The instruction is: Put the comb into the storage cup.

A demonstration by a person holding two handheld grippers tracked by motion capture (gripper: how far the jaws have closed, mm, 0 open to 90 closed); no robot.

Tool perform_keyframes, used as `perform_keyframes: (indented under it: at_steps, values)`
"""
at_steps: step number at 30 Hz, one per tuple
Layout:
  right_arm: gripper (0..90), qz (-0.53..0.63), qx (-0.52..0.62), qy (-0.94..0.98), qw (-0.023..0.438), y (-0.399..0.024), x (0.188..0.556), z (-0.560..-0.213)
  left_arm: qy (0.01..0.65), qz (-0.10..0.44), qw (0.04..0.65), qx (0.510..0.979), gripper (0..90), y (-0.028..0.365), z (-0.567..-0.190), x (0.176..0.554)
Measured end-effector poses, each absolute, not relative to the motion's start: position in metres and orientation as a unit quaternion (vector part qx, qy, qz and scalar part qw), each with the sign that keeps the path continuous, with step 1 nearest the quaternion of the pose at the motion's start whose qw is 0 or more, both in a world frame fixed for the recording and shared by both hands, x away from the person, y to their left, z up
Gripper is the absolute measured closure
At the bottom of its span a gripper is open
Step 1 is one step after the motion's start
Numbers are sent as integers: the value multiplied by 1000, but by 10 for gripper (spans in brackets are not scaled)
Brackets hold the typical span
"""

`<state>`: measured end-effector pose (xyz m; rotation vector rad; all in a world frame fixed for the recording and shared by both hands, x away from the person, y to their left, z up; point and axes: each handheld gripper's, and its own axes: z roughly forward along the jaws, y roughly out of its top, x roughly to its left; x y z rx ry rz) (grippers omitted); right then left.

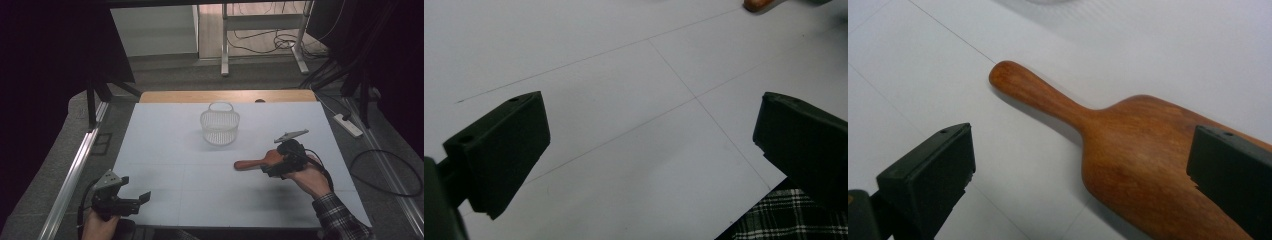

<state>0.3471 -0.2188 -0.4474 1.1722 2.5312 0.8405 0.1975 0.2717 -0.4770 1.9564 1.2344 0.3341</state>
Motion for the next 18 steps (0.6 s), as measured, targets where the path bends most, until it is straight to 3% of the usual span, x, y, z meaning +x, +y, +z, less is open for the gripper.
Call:
perform_keyframes:
  at_steps: [18]
  values:
    - [0,262,403,870,109,-195,371,-453,482,129,390,774,23,271,-477,198]
